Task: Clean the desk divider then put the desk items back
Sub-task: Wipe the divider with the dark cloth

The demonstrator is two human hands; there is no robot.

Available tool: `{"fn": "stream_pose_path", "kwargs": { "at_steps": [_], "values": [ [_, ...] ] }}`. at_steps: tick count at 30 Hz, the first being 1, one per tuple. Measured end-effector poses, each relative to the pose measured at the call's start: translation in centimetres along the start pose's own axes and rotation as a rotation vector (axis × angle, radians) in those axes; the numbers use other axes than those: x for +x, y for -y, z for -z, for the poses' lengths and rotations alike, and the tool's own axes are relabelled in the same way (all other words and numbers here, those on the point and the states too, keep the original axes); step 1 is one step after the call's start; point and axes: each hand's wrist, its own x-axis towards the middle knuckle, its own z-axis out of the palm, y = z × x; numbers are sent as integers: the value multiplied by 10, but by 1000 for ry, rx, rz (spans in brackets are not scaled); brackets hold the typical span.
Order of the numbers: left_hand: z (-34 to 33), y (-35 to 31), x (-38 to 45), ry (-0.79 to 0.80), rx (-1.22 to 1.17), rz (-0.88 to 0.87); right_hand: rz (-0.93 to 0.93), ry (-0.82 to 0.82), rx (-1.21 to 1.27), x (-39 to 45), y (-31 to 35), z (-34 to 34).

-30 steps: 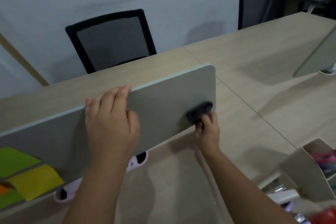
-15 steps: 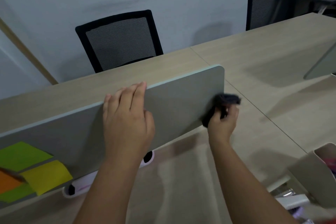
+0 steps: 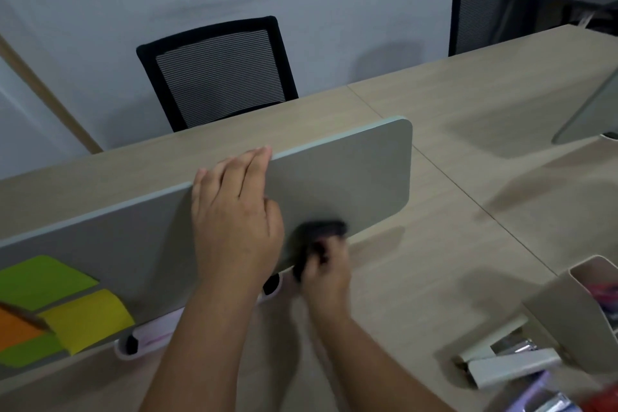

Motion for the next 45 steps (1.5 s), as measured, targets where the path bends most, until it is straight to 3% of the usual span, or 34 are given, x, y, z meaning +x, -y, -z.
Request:
{"fn": "stream_pose_path", "kwargs": {
  "at_steps": [4,7,9,12,14,16,19,20,22,24,28,30,33,35,38,41,45],
  "values": [
    [8,12,4,62,-38,-83,-53,-527,123,101,36,46],
    [18,26,7,23,-134,-66,-4,-546,133,96,54,37],
    [24,34,7,-24,-138,-16,215,-363,29,46,59,5],
    [26,41,6,-60,-112,35,524,151,-65,-28,59,-40],
    [28,47,2,-66,-94,62,624,299,-66,-37,60,-41],
    [33,57,-3,-67,-53,83,564,60,-16,-1,70,-16],
    [40,70,-8,-50,3,137,224,-497,111,89,103,40],
    [40,73,-9,-44,-6,151,155,-559,168,108,113,52],
    [40,75,-10,-56,-39,164,189,-589,147,110,129,46],
    [38,74,-10,-75,-71,165,334,-457,79,73,126,15],
    [45,72,-7,-127,-192,172,616,182,-60,-9,102,-29],
    [52,73,-13,-175,-278,168,619,425,-85,-24,94,-28],
    [62,79,-36,-251,-263,151,340,523,79,-26,99,-6],
    [60,84,-60,-241,-217,173,-64,568,350,-32,108,12],
    [47,75,-101,-48,-395,482,-656,647,850,-43,109,29],
    [47,47,-124,313,-811,875,-866,642,1006,-58,105,44],
    [67,25,-143,410,-1105,1034,-894,623,1053,-75,107,66]
  ]
}}
